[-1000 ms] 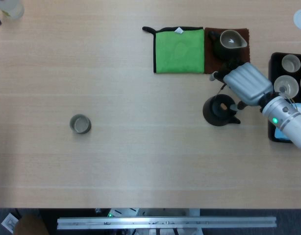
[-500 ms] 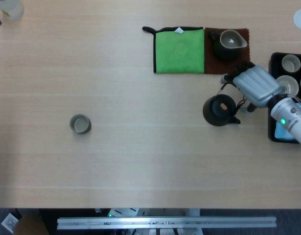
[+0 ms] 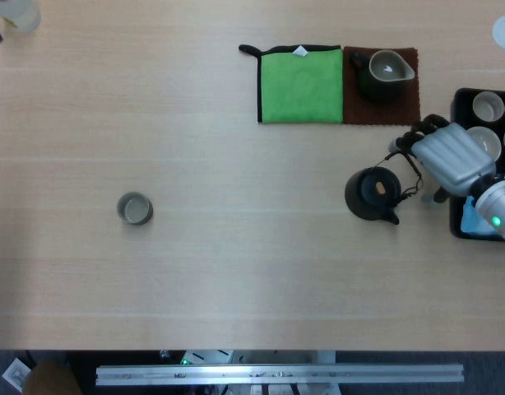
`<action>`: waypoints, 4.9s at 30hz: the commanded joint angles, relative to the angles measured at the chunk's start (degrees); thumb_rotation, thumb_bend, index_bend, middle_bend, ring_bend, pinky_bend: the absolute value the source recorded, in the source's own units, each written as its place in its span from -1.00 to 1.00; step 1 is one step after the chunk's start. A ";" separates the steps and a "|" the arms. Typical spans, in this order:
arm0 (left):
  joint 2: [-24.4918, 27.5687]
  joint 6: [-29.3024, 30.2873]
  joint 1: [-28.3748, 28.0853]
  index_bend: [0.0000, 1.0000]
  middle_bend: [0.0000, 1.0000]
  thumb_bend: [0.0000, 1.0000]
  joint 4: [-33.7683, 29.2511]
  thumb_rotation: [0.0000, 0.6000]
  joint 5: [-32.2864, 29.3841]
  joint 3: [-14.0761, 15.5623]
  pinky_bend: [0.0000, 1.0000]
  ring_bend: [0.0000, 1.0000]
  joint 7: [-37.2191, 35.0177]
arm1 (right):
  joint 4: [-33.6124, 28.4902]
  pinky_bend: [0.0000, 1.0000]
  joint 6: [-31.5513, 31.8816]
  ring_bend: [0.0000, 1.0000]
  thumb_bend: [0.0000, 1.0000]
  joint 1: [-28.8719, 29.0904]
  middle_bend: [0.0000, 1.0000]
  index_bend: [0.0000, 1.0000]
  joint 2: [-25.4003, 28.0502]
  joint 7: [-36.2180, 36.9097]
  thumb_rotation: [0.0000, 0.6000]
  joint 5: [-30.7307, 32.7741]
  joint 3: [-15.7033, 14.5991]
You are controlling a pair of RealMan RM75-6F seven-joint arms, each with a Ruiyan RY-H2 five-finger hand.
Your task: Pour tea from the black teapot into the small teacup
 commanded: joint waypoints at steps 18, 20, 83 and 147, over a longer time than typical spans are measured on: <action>0.32 -0.20 0.17 -0.35 -0.45 -0.51 0.35 1.00 0.72 0.53 -0.56 -0.54 -2.02 | -8.77 -0.70 10.49 -0.60 -1.00 -5.96 -0.34 -0.47 5.18 -0.92 1.00 -7.59 -3.71; 0.45 0.00 0.39 -0.35 -0.45 -0.51 0.27 1.00 0.76 0.66 -0.56 -0.54 -2.27 | -7.62 -0.71 12.21 -0.61 -1.00 -6.52 -0.37 -0.47 4.48 -0.90 1.00 -10.09 -3.92; 1.96 0.20 2.07 -0.36 -0.45 -0.51 -0.06 1.00 0.74 1.69 -0.56 -0.54 -4.28 | -3.47 -0.99 6.98 -1.00 -1.00 -3.96 -0.89 -1.00 -1.91 -9.11 1.00 -12.02 -5.07; 3.59 1.08 3.77 -0.36 -0.45 -0.51 0.40 1.00 0.70 2.04 -0.56 -0.54 -7.04 | 4.41 -0.99 4.45 -1.00 -1.00 0.72 -0.86 -1.00 -18.23 -18.79 1.00 -1.06 -1.33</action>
